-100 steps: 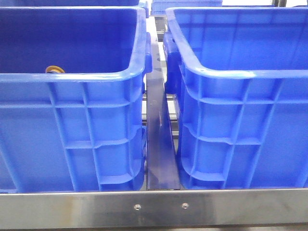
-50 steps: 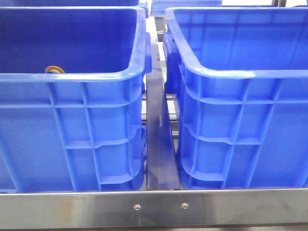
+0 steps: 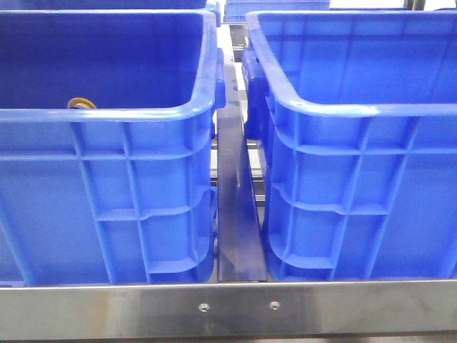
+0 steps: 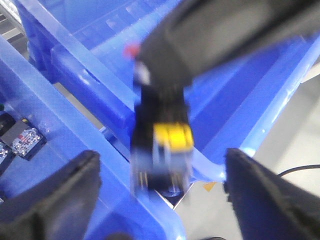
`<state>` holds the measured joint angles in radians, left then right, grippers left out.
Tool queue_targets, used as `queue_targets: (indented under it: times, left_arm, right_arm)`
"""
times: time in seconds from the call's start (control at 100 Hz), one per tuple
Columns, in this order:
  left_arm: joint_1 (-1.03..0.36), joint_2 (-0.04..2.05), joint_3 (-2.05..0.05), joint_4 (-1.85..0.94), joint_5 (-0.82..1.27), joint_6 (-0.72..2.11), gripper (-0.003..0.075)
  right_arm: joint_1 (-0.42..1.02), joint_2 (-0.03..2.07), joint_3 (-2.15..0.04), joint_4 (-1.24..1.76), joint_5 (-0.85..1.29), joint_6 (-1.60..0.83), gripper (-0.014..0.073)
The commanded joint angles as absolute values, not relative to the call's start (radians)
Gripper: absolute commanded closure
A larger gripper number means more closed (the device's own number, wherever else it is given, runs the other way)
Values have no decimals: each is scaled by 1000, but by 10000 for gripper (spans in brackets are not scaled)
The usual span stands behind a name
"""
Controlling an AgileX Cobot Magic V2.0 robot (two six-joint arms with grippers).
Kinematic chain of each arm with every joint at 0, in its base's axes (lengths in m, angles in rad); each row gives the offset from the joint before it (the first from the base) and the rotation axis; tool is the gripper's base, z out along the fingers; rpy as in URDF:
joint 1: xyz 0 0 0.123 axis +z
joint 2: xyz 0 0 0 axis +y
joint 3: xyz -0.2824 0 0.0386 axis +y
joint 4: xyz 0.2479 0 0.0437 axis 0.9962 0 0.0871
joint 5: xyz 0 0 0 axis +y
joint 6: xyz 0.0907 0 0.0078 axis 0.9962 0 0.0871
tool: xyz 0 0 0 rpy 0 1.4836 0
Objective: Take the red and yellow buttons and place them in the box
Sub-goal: 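Move the held red button over the empty bin with the right gripper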
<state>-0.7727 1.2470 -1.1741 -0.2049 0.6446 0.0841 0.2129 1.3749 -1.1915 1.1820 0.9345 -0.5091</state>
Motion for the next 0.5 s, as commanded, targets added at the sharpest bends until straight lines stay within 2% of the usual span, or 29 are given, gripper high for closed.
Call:
queue_targets:
  times: [0.0,0.27,0.49]
  left_arm:
    - [-780,1214,-1203,-217,578,84,196]
    - [-780,1214,-1203,-217,579,84,209]
    - [-780,1214,-1203,-217,579,84,209]
  right_arm:
    - [153,1323,-1227,1239,917,-589,353]
    - [36,1305,-1216,1229,837,-862,353]
    - [36,1305,-1167,1124,607,-921,353]
